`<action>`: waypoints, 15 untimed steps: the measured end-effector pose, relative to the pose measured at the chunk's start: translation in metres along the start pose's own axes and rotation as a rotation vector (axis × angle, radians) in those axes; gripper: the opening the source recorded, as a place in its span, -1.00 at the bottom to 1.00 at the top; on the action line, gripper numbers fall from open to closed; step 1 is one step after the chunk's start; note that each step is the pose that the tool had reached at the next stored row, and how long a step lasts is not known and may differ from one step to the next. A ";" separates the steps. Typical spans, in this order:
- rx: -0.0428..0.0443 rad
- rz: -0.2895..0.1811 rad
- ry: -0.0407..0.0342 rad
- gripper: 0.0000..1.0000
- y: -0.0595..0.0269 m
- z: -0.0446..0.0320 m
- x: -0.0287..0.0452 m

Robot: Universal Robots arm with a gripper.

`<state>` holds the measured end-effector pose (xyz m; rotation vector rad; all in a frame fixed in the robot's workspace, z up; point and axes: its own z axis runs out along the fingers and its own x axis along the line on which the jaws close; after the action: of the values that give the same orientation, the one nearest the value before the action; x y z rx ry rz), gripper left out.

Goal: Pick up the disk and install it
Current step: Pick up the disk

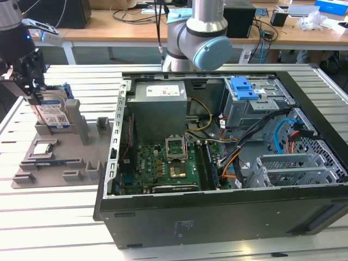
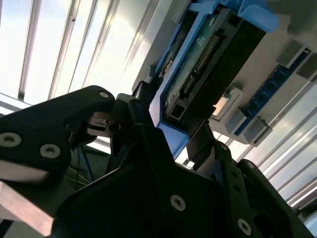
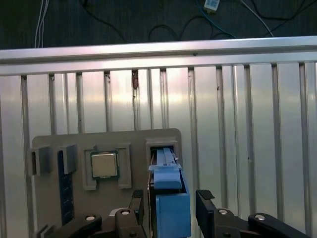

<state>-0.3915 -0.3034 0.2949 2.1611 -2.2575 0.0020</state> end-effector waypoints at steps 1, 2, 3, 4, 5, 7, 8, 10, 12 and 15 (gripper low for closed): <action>0.0000 -0.001 0.0001 0.08 0.0002 0.0005 0.0001; 0.0001 -0.001 0.0002 0.08 0.0005 0.0010 0.0000; 0.0003 -0.001 0.0005 0.08 0.0007 0.0021 -0.0001; 0.0002 -0.001 0.0007 0.08 0.0007 0.0030 -0.0001; 0.0002 -0.001 0.0008 0.08 0.0007 0.0057 -0.0001; 0.0001 -0.002 0.0008 0.08 0.0007 0.0069 -0.0001; -0.0001 -0.002 0.0009 0.08 0.0007 0.0070 -0.0001; 0.0002 -0.002 0.0007 0.08 0.0007 0.0072 -0.0001; 0.0002 -0.002 0.0008 0.08 0.0007 0.0072 -0.0001; 0.0002 -0.002 0.0008 0.05 0.0007 0.0073 -0.0001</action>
<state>-0.3923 -0.3034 0.2876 2.1627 -2.2553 0.0030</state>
